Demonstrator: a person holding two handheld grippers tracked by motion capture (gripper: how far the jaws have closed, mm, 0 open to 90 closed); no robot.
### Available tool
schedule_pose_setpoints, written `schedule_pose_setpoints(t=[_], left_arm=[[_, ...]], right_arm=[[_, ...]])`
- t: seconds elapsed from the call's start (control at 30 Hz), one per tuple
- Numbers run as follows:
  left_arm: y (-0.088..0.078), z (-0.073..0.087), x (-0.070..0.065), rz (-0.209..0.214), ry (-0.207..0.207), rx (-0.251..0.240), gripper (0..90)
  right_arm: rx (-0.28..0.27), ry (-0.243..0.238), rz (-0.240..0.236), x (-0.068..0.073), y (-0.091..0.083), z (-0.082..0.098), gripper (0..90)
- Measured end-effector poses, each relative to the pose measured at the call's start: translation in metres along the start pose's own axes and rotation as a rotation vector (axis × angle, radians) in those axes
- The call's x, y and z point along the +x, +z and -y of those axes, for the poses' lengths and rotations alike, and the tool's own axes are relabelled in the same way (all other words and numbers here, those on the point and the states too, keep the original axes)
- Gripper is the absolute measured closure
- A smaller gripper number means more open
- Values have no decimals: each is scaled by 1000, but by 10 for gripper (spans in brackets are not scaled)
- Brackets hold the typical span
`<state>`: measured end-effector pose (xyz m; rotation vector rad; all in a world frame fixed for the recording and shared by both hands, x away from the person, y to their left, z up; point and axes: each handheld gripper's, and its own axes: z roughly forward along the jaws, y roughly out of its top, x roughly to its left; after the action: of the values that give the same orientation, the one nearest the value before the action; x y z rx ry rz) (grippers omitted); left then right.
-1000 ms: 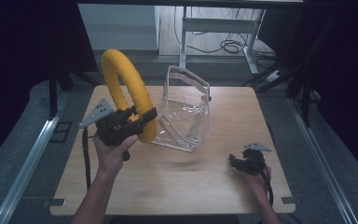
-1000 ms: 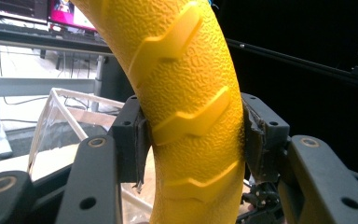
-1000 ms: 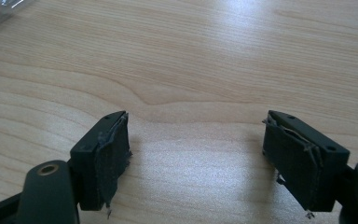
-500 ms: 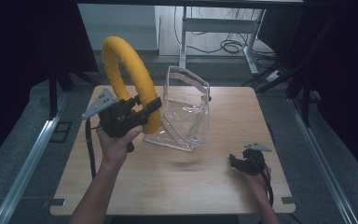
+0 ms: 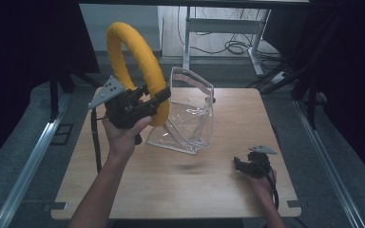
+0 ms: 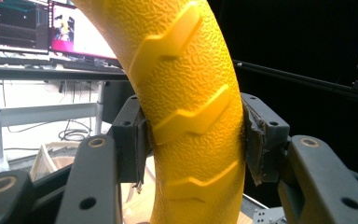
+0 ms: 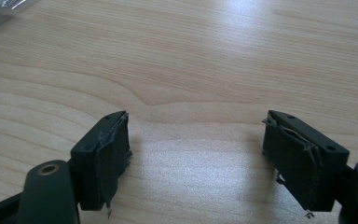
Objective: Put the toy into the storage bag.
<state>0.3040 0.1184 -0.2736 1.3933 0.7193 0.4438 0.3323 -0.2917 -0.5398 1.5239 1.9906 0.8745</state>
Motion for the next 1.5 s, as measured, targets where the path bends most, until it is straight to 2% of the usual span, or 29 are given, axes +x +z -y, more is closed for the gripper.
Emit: schedule_pose_setpoints(t=[0.23,0.63,0.9,1.27,1.5], left_arm=[[15,-13,-11,21,16,2,486],[39,-21,-24,57,19,-1,486],[55,-28,-35,69,43,-1,486],[80,-27,-46,95,40,9,485],[94,-20,-50,106,36,24,485]], right_arm=[[1,-2,3,0,0,0,228],[-2,3,1,0,0,0,227],[-1,2,2,0,0,0,228],[0,2,1,0,0,0,228],[-1,2,1,0,0,0,227]])
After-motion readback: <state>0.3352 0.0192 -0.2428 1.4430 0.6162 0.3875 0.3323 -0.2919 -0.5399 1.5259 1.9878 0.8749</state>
